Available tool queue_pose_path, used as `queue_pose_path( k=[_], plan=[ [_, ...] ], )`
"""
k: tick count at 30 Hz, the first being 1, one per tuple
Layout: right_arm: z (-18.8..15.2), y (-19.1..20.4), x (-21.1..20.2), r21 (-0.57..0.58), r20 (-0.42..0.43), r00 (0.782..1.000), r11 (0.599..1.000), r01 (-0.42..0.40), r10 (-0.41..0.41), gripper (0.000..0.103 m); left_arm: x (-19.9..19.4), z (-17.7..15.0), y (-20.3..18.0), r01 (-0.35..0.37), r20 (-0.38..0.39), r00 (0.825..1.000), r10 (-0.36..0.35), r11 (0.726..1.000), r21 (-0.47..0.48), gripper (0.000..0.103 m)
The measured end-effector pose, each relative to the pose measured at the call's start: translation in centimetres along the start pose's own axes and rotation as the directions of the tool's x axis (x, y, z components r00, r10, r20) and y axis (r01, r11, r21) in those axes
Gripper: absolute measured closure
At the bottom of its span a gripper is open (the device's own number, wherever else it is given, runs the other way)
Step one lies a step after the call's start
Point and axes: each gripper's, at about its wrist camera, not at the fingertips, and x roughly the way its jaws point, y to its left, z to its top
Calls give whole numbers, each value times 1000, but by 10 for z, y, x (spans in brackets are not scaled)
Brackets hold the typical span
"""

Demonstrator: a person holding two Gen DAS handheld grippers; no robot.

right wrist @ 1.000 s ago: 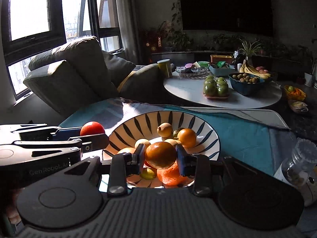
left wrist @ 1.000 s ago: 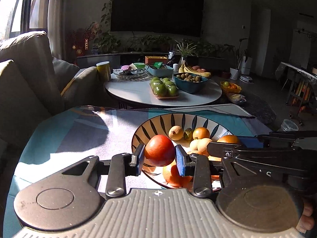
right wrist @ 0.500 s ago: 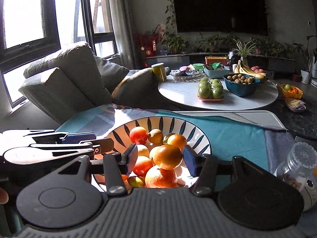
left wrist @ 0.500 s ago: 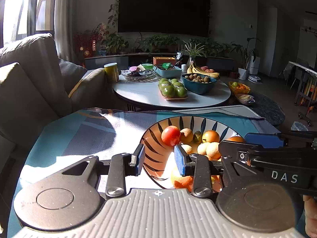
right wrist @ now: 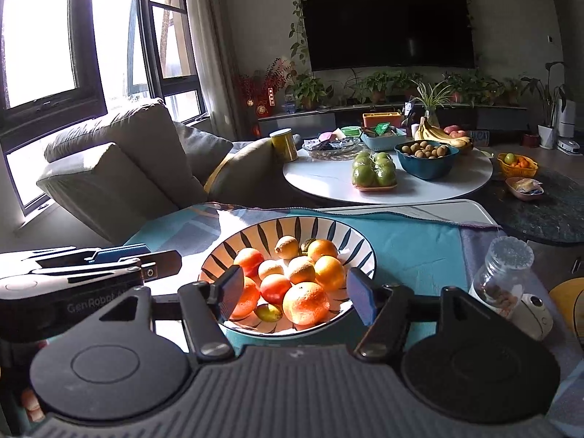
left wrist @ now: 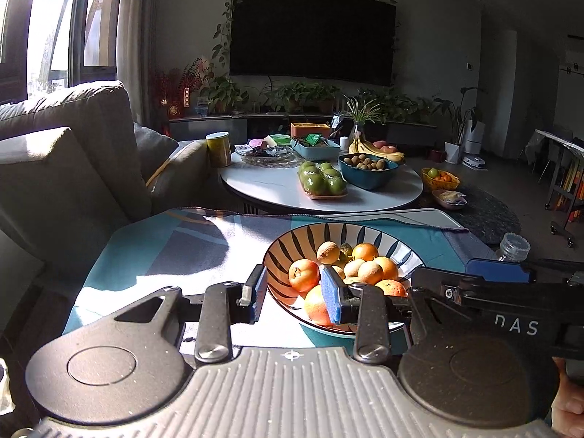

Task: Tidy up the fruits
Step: 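Carry the red apple and orange into the striped bowl and open both tools, then withdraw both open tools from the bowl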

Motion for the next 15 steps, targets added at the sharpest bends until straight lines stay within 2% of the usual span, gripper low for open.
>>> queue_pose_path(
  k=[9, 15],
  plan=[
    [-6, 2, -26, 24, 24, 999, 999, 35, -36, 18, -30, -6, -16, -25, 8, 1000, 25, 999, 32, 72],
    [-11, 5, -38, 25, 20, 999, 999, 33, -33, 18, -40, -10, -19, -25, 9, 1000, 25, 999, 21, 72]
  ],
)
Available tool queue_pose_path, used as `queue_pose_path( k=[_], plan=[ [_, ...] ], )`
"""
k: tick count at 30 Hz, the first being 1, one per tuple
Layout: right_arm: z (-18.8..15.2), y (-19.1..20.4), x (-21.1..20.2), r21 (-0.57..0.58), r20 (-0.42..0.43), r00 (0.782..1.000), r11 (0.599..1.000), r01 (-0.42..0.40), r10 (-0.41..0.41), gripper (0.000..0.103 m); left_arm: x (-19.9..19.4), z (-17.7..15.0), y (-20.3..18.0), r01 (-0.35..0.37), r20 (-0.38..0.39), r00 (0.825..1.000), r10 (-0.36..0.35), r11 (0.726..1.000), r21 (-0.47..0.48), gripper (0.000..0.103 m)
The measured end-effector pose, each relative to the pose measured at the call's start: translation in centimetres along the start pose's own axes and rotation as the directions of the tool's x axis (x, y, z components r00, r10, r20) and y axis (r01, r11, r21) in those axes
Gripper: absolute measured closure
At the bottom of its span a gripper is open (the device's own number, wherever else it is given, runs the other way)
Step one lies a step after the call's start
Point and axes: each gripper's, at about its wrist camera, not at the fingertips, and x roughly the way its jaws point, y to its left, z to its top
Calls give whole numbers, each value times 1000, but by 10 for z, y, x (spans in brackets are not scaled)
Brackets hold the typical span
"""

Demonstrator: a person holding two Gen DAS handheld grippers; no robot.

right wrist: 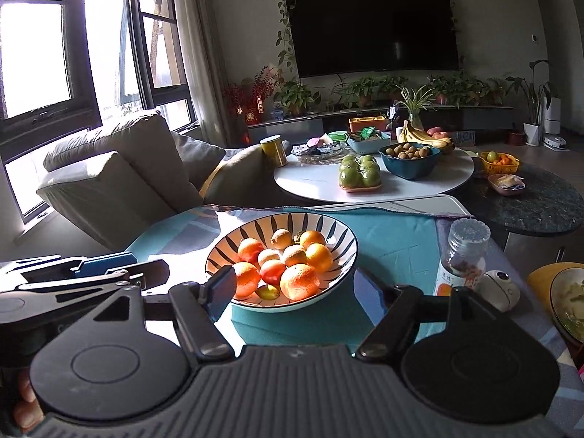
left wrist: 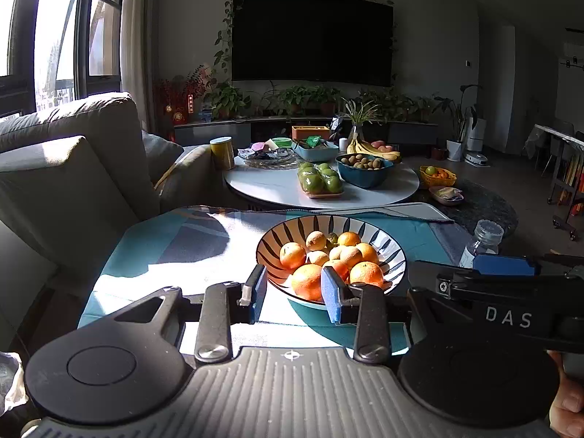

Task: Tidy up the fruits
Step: 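Withdraw both open tools from the bowl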

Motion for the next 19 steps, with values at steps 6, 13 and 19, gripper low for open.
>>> queue_pose_path(
  k=[6, 13, 19],
  plan=[
    [-1, -4, -8, 17, 8, 1000, 1000, 3, -3, 18, -5, -2, -3, -2, -2, 1000, 2, 1000, 2, 72],
    [-4, -4, -10, 23, 6, 1000, 1000, 1, -1, 18, -7, -2, -4, 2, 1, 1000, -2, 1000, 3, 72],
    [-6, -4, -12, 27, 0, 1000, 1000, -3, 3, 18, -8, -1, -5, 4, -3, 1000, -4, 1000, 6, 72]
  ],
)
